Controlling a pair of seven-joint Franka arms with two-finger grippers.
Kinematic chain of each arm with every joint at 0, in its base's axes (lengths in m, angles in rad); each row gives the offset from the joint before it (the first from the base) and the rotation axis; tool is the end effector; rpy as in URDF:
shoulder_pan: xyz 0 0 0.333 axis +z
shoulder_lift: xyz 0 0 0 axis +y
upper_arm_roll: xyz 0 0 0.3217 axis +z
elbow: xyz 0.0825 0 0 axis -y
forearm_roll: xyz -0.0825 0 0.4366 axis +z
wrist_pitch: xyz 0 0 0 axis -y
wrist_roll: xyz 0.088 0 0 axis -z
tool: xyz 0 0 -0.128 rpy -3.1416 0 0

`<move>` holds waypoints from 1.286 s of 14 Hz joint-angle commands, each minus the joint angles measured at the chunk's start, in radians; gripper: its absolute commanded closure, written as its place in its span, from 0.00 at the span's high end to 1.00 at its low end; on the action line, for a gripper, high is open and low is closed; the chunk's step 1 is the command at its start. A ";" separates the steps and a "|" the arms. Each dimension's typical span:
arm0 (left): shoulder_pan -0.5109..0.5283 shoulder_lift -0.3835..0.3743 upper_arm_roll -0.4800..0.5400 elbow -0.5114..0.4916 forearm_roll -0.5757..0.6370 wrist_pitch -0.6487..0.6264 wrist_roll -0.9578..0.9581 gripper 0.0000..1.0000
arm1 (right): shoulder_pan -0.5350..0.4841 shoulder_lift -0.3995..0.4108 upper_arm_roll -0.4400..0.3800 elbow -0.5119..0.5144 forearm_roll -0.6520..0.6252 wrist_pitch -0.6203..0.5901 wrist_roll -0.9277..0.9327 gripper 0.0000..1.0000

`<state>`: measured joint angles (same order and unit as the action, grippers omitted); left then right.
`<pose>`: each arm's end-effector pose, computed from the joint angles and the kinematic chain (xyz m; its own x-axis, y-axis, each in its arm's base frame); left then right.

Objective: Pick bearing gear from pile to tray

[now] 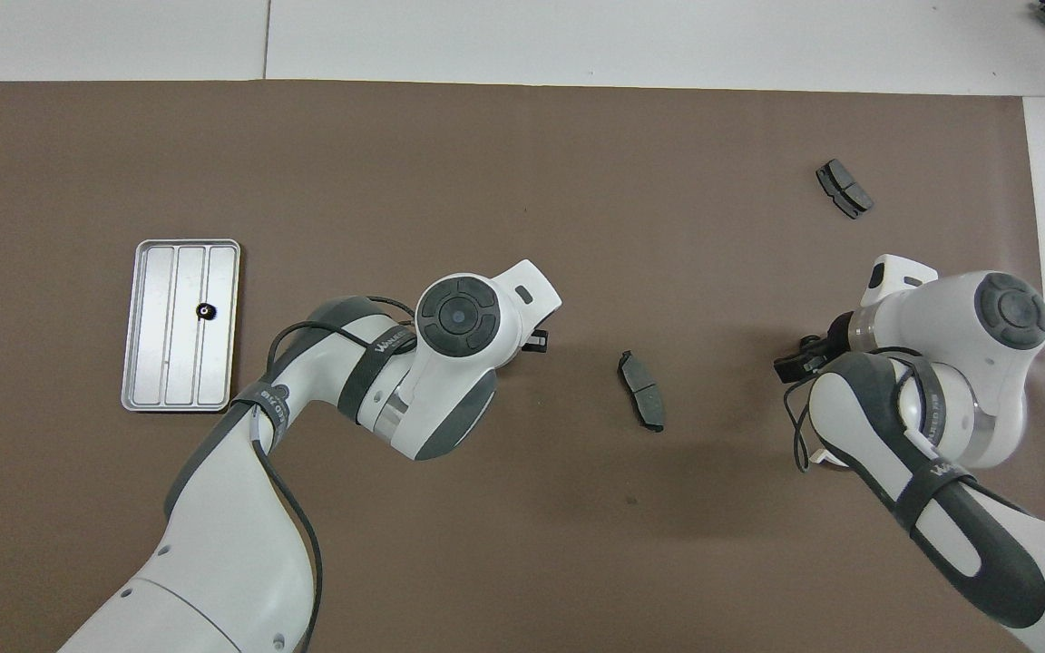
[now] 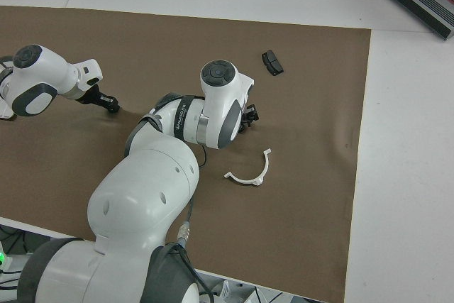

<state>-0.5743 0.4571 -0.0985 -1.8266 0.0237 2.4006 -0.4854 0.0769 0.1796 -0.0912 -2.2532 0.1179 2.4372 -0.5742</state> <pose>0.5520 -0.4349 0.2467 0.9782 -0.1857 0.0934 -0.1931 -0.9781 0.0781 0.5741 -0.0072 0.2299 0.8906 0.4534 0.0355 0.4547 -0.8893 -0.0491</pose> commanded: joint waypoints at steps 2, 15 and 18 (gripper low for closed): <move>0.007 -0.006 0.022 0.019 0.004 -0.055 -0.005 0.00 | -0.003 -0.032 -0.019 -0.043 -0.001 0.025 -0.033 0.83; 0.576 -0.208 0.039 -0.117 0.007 -0.248 0.646 0.03 | 0.000 -0.022 -0.019 -0.042 0.000 0.082 0.023 0.45; 0.649 -0.236 0.037 -0.186 0.007 -0.242 0.804 0.13 | 0.000 -0.022 -0.019 -0.043 0.000 0.083 0.028 0.03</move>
<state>0.0401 0.2765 -0.0485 -1.9333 0.0237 2.1404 0.2437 0.0755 0.1732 -0.1129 -2.2709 0.1167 2.4960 -0.5697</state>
